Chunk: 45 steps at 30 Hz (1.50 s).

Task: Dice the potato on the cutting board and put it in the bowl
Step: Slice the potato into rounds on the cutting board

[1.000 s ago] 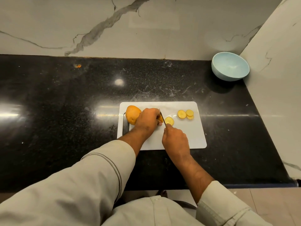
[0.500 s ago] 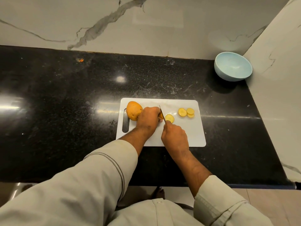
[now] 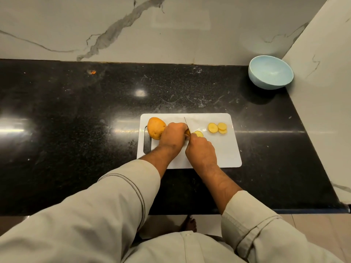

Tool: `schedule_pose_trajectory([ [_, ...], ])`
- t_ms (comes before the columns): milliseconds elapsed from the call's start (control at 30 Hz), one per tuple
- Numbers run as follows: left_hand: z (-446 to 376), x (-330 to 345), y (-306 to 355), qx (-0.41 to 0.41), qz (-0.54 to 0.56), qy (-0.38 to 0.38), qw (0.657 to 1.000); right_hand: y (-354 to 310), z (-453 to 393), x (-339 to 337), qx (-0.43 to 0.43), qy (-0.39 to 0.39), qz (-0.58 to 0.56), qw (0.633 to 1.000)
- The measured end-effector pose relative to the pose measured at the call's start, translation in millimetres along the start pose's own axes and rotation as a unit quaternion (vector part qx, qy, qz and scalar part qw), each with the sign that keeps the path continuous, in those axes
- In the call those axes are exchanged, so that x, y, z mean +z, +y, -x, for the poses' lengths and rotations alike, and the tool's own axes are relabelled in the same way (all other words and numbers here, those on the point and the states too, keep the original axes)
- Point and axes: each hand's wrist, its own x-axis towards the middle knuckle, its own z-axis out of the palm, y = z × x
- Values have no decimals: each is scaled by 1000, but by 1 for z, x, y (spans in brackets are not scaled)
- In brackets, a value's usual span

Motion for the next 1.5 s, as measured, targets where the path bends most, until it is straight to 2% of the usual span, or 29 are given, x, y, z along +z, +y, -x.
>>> schedule_pose_trajectory([
  [667,-5,1,-6,-6,15,-9,1000,16,8,9,-7,-24,11,1000],
  [833,-3,0,-5,9,11,-6,1000,5,-3,2,8,-40,-29,999],
  [1133,-4,-2,-5,-21,49,-13,999,33,35,2,-24,-89,72,993],
  [1333,-2,-1,-5,-23,41,-14,999,52,48,-6,3,-75,57,996],
  [1500,1,0,-4,-22,44,-7,999,49,36,-9,45,-30,39,998],
])
